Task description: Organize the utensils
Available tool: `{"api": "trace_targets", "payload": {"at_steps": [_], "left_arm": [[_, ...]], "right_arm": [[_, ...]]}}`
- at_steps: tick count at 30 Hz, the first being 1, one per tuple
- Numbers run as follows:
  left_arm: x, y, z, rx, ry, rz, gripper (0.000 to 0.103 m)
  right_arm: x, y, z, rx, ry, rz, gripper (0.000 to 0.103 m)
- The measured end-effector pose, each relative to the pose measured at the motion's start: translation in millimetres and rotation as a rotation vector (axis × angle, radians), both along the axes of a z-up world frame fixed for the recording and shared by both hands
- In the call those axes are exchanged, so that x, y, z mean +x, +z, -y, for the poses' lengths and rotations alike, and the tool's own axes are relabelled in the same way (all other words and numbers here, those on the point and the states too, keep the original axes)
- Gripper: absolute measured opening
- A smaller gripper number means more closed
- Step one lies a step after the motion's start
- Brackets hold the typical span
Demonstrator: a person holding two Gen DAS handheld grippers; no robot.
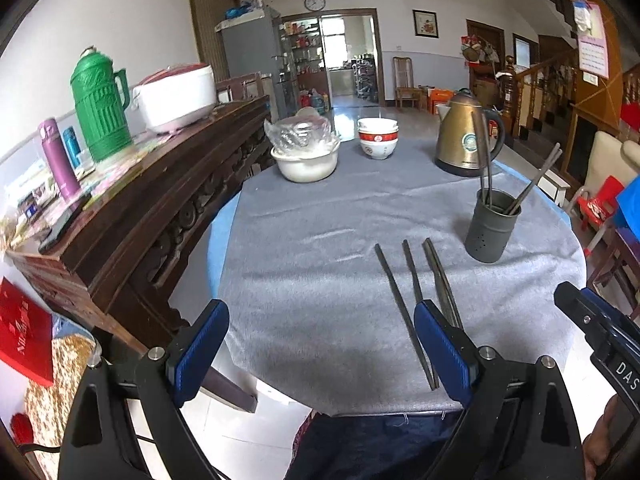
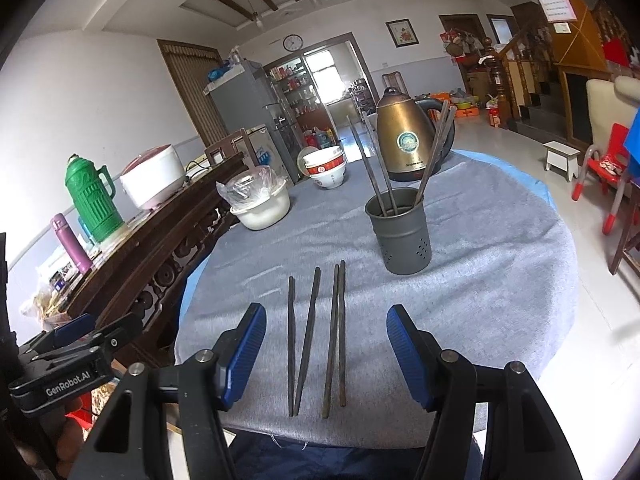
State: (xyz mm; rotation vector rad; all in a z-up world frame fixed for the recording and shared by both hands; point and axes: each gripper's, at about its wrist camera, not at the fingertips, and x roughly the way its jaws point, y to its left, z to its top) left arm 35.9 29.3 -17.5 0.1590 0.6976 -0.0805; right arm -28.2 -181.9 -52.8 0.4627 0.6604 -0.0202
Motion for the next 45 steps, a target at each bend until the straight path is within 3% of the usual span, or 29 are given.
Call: {"api": "trace_targets", "payload": {"at_steps": [16,25,32,38,45], "left_arm": [[14,-10,-7,-0.021,-0.002,-0.042,0.094],[52,-41,-12,-0.083,-0.028,-0.171,0.094],[80,-74,-1,-0.079,-0.050,-0.266,0.094],[104,-91,12,-0.099,-0.053,-0.327,0.094],[122,-109,33,-0.090,-0.081,-0.363,0.094]], "right_arm": [[15,-10,14,0.015,-0.035,-0.031,0.066],[62,-44,46,0.029,-0.080,-0.113,0.066],[116,-94,61,0.081,-0.058,-0.214,0.040],[146,-113,66,0.209,-0.032,-0.195,0.040],[174,-128,63,0.258,-0.016,-0.157,0.040]]}}
